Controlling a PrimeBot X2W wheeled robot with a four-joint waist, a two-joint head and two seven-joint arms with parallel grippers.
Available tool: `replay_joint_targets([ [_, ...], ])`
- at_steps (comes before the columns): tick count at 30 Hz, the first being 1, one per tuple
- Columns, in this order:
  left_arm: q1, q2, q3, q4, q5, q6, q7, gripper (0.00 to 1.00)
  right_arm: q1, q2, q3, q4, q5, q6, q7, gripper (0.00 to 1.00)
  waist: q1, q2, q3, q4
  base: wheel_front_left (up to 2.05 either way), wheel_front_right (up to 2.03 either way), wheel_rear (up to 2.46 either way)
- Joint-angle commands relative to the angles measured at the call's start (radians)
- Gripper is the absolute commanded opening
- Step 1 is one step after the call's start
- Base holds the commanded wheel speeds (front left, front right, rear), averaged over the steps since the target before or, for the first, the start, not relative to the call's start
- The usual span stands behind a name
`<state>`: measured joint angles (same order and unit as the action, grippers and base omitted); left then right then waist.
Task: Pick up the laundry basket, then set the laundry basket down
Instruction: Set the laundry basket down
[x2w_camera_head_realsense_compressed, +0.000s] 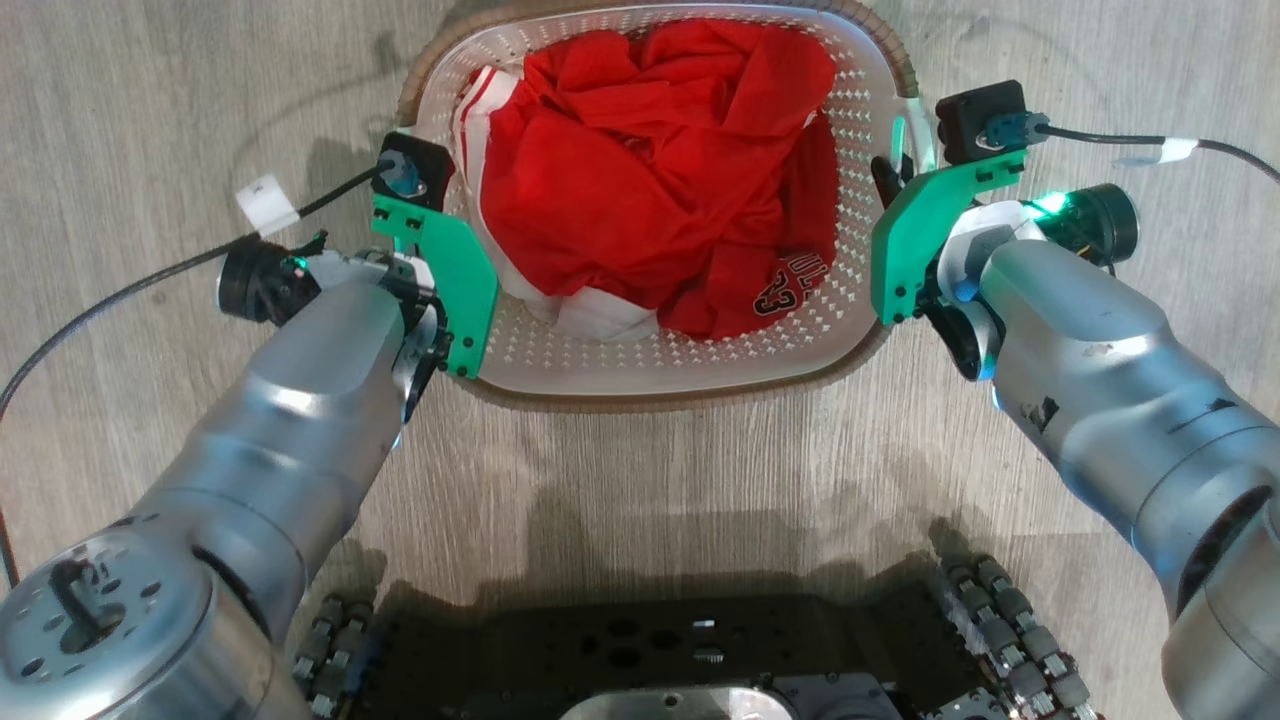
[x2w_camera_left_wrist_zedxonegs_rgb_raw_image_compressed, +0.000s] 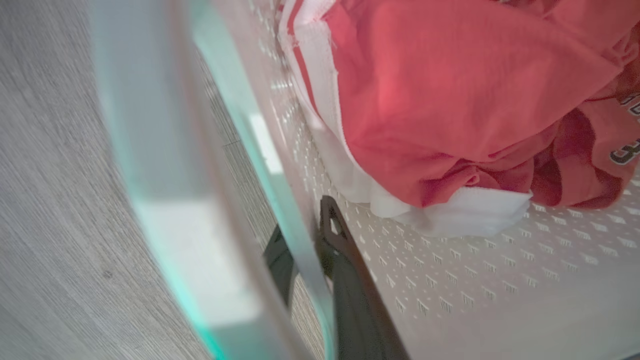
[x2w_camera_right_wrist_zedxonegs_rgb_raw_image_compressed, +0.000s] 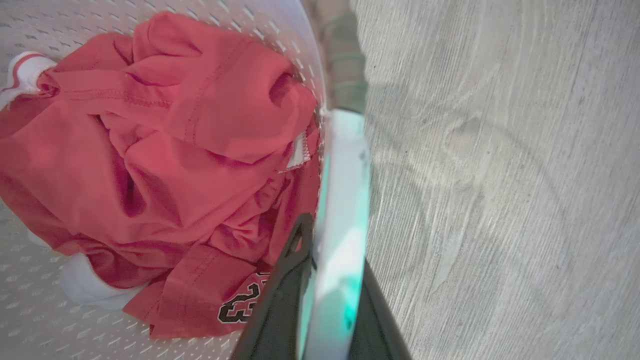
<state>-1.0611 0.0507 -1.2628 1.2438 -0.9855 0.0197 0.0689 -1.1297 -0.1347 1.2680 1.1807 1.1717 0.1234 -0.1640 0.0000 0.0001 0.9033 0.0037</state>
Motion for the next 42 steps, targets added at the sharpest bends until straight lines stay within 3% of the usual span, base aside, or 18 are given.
replay_joint_targets([
  [1,-0.01,0.0,-0.011,-0.006,0.019,0.006,-0.008,0.0,0.023,0.011,0.012,-0.012,-0.004,0.007,0.002,0.0,0.0,-0.0001,0.002,0.001,0.0,0.0,0.0],
  [11,-0.017,0.0,-0.012,-0.008,0.01,0.012,-0.01,0.0,0.034,0.009,0.012,-0.008,0.011,0.007,0.007,0.0,0.0,-0.0001,0.006,0.002,0.0,0.0,0.0],
  [12,-0.016,0.0,-0.012,-0.006,0.008,0.016,-0.008,0.0,0.034,0.008,0.012,-0.004,0.012,0.007,0.005,0.18,0.0,-0.0001,0.006,0.002,0.0,0.0,0.0],
  [13,-0.018,0.0,-0.012,-0.004,0.008,0.023,-0.007,0.28,0.033,0.009,0.012,0.003,0.013,0.007,0.0,0.49,0.0,-0.0001,0.006,0.002,0.0,0.0,0.0],
  [14,-0.019,0.0,-0.013,-0.002,0.008,0.032,-0.006,0.77,0.032,0.01,0.012,0.007,0.014,0.007,-0.003,1.0,0.0,-0.0001,0.007,0.002,0.0,0.0,0.0],
  [15,-0.019,0.0,-0.013,-0.001,0.008,0.037,-0.003,1.0,0.032,0.012,0.012,0.012,0.016,0.007,-0.001,1.0,0.0,-0.0001,0.007,0.002,0.0,0.0,0.0],
  [19,-0.022,0.0,-0.013,0.004,0.009,0.065,-0.013,1.0,0.031,0.015,0.012,0.021,0.015,0.007,-0.001,1.0,0.0,-0.0001,0.007,0.005,0.0,0.0,0.0],
  [29,-0.005,0.0,-0.014,0.014,0.016,0.069,-0.016,1.0,0.044,0.022,0.012,0.035,0.026,0.007,0.004,1.0,0.0,-0.0001,-0.022,0.006,0.0,0.0,0.0],
  [42,0.064,0.0,-0.015,0.002,0.029,0.081,-0.026,1.0,0.107,0.025,0.012,0.04,0.055,0.007,0.01,1.0,0.0,-0.0001,-0.169,0.011,0.0,0.0,0.0],
])
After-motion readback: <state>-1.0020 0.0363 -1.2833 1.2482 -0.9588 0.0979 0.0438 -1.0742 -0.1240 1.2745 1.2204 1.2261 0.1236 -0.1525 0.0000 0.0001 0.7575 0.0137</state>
